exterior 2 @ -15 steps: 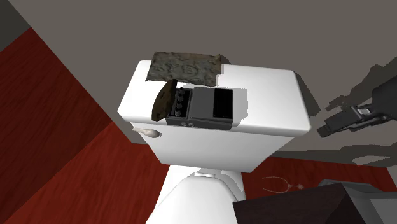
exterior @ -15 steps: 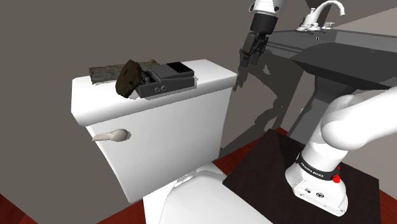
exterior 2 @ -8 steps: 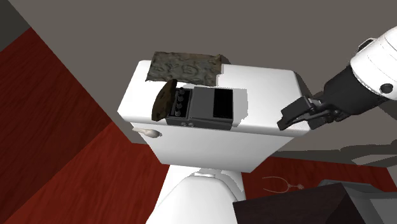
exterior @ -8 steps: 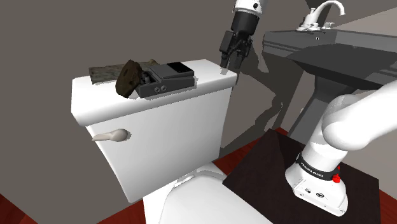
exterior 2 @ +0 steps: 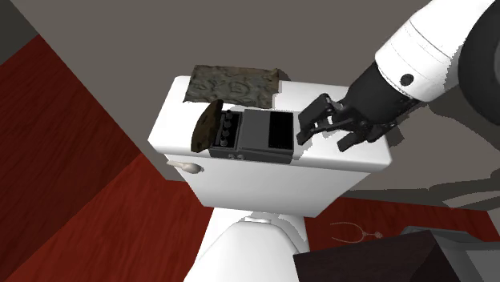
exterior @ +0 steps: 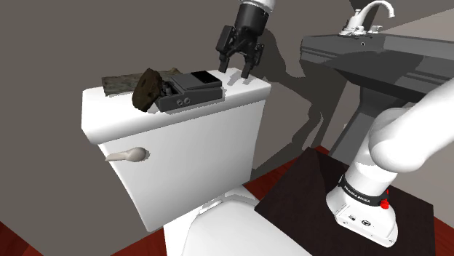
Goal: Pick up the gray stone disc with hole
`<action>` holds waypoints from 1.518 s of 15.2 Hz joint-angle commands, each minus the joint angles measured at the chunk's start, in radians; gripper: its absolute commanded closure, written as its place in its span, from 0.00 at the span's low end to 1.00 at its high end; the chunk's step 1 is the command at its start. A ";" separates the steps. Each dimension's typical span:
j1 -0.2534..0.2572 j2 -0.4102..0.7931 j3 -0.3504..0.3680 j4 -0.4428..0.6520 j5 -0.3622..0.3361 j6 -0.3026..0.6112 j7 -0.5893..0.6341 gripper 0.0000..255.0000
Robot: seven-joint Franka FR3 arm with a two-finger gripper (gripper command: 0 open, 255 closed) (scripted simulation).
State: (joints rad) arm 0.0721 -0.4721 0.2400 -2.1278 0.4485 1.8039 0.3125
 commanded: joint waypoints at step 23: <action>0.061 0.468 0.180 0.419 0.059 0.228 0.358 0.00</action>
State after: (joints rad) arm 0.1330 -0.0016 0.4197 -1.6893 0.5029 2.0169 0.6797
